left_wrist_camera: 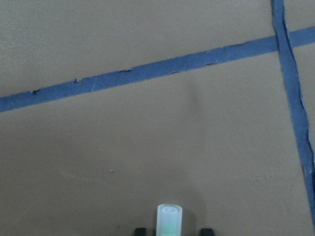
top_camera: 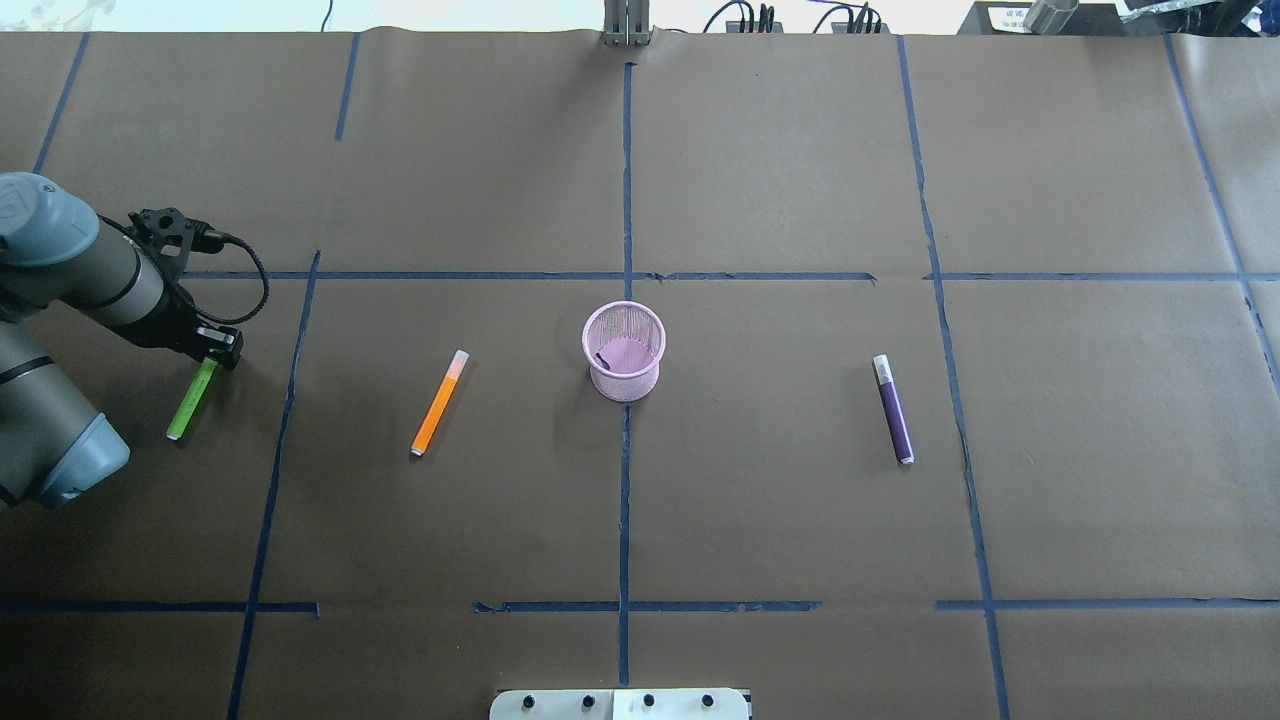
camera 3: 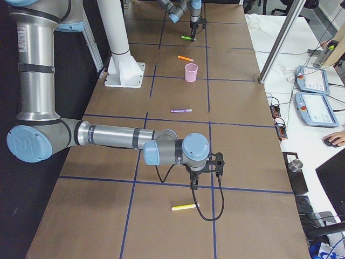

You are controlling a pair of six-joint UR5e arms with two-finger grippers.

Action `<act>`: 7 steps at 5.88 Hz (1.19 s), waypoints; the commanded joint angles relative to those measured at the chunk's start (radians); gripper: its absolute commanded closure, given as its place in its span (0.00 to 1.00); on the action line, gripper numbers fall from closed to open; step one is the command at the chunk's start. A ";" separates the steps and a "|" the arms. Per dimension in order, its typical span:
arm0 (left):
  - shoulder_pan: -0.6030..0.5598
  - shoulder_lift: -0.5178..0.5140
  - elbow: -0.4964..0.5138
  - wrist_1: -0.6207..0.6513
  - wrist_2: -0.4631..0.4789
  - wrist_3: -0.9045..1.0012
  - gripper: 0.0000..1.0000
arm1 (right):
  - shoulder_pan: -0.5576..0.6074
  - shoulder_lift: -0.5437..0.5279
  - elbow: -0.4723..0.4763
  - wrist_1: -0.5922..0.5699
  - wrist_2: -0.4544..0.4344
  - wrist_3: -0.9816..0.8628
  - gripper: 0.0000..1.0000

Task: Collect pens into pen holder
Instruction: 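Lift the green marker upright with the left gripper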

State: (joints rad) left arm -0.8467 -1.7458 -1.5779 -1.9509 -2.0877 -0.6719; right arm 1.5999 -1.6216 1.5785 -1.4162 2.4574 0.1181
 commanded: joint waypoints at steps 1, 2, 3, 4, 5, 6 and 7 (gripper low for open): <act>0.000 0.002 -0.008 0.000 -0.003 0.000 0.61 | 0.000 0.000 0.000 0.000 0.000 0.000 0.00; -0.002 0.002 -0.011 0.001 -0.005 0.000 0.69 | 0.000 0.000 0.000 -0.001 0.000 0.000 0.00; -0.003 0.002 -0.014 0.001 -0.005 0.000 0.82 | 0.000 0.000 0.000 -0.001 0.000 0.000 0.00; -0.003 0.002 -0.016 0.001 -0.006 0.000 0.93 | 0.000 0.000 0.000 -0.001 0.000 0.000 0.00; -0.005 0.003 -0.043 0.013 -0.021 0.000 0.99 | 0.000 0.000 0.000 -0.001 0.000 0.000 0.00; -0.023 0.006 -0.077 0.017 -0.088 0.000 1.00 | 0.000 0.000 0.000 -0.001 0.000 0.000 0.00; -0.067 0.000 -0.114 0.029 -0.089 -0.001 1.00 | 0.000 0.000 0.000 -0.001 0.000 0.000 0.00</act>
State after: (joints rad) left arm -0.8804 -1.7426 -1.6578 -1.9316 -2.1599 -0.6723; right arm 1.5999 -1.6214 1.5785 -1.4174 2.4574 0.1181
